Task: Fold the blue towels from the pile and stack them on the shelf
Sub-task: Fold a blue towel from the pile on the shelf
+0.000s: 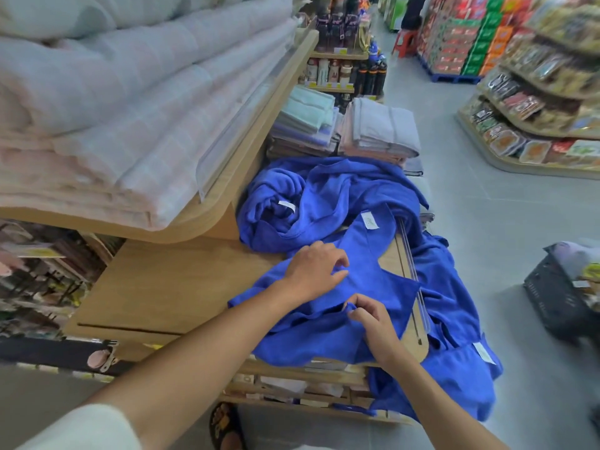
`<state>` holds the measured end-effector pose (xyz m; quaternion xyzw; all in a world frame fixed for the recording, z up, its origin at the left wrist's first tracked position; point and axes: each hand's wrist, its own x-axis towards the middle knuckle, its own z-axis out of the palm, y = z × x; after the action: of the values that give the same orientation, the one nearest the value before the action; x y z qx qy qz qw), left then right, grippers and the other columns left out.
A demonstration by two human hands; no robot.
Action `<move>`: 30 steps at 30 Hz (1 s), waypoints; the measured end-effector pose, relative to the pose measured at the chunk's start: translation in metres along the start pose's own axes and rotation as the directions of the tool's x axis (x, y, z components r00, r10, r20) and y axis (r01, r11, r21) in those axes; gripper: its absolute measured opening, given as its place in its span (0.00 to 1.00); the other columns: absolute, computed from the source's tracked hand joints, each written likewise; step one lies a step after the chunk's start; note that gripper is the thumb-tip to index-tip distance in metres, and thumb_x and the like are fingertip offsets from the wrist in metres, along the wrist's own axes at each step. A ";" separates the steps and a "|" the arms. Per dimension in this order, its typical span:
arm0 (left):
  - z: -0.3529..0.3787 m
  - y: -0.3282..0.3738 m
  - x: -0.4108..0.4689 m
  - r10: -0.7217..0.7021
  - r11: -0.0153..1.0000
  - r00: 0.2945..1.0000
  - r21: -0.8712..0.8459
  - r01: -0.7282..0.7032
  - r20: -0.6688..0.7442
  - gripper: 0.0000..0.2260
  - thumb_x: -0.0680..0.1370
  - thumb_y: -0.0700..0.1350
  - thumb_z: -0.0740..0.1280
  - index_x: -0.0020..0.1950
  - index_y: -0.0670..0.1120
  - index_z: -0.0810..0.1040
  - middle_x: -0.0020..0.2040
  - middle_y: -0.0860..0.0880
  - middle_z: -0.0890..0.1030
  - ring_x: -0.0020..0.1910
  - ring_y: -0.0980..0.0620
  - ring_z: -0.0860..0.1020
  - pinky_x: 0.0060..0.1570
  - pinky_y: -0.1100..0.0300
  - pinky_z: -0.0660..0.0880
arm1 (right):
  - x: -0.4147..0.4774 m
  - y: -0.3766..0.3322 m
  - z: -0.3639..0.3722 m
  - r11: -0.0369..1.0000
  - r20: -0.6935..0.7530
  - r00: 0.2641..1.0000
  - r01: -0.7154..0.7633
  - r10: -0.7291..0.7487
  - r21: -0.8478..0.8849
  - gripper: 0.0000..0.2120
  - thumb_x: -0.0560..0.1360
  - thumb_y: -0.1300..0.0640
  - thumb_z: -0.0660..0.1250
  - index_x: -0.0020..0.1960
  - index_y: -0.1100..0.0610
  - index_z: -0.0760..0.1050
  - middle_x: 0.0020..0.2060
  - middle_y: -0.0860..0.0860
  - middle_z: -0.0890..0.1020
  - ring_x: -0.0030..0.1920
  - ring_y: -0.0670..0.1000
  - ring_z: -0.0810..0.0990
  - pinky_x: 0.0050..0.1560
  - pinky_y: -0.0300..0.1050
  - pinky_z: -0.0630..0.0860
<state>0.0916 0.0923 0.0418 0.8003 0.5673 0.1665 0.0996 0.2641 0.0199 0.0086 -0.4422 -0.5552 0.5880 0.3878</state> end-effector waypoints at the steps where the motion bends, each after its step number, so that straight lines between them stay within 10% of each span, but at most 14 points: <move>1: 0.001 0.005 0.004 0.028 0.996 0.999 -0.082 -0.025 0.038 0.07 0.78 0.55 0.67 0.52 0.55 0.82 0.49 0.55 0.82 0.50 0.52 0.77 0.53 0.52 0.75 | 0.000 0.000 0.000 1.000 -0.004 1.000 0.004 -0.004 -0.004 0.04 0.68 0.62 0.62 0.36 0.63 0.71 0.33 0.57 0.71 0.38 0.55 0.66 0.40 0.47 0.64; 5: 0.010 0.020 0.020 0.009 0.910 0.930 -0.388 0.144 0.367 0.10 0.79 0.57 0.68 0.50 0.54 0.85 0.45 0.61 0.84 0.45 0.64 0.79 0.48 0.65 0.74 | -0.003 -0.001 0.001 1.000 -0.020 1.000 0.002 -0.002 -0.006 0.03 0.68 0.63 0.61 0.35 0.61 0.71 0.32 0.55 0.71 0.37 0.54 0.66 0.39 0.43 0.65; 11: 0.017 0.036 0.043 0.060 0.956 0.792 -0.264 0.130 0.607 0.08 0.75 0.57 0.73 0.50 0.55 0.85 0.46 0.59 0.84 0.48 0.58 0.82 0.53 0.59 0.78 | -0.005 -0.002 0.005 0.996 -0.024 1.000 0.007 -0.009 -0.085 0.04 0.66 0.62 0.61 0.33 0.57 0.72 0.30 0.50 0.73 0.35 0.47 0.69 0.37 0.38 0.66; 18: 0.034 0.055 0.054 -0.035 0.999 0.801 0.023 0.027 0.598 0.12 0.71 0.62 0.73 0.42 0.55 0.79 0.41 0.56 0.83 0.43 0.53 0.80 0.42 0.56 0.75 | -0.009 0.003 0.011 0.979 0.036 0.999 0.024 -0.017 -0.204 0.05 0.67 0.62 0.61 0.33 0.61 0.71 0.28 0.50 0.73 0.33 0.46 0.69 0.36 0.42 0.66; 25: 0.021 0.038 0.047 -0.022 0.903 0.796 -0.331 0.275 0.604 0.12 0.75 0.59 0.73 0.45 0.51 0.78 0.39 0.53 0.79 0.36 0.53 0.75 0.41 0.58 0.74 | -0.009 0.003 0.008 0.980 0.058 0.996 0.079 -0.070 -0.181 0.07 0.68 0.56 0.64 0.34 0.58 0.72 0.29 0.49 0.73 0.33 0.47 0.68 0.36 0.40 0.66; 30: 0.029 0.046 0.039 0.008 0.999 0.839 -0.048 0.021 0.545 0.16 0.66 0.65 0.75 0.42 0.57 0.77 0.45 0.57 0.80 0.43 0.55 0.80 0.39 0.56 0.74 | -0.007 0.006 0.010 0.972 0.039 0.996 0.090 -0.083 -0.219 0.14 0.65 0.53 0.63 0.35 0.66 0.71 0.29 0.53 0.72 0.33 0.49 0.68 0.37 0.49 0.65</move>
<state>0.1547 0.1139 0.0368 0.8098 0.5138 -0.0533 0.2782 0.2569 0.0099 0.0036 -0.4492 -0.6414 0.5118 0.3534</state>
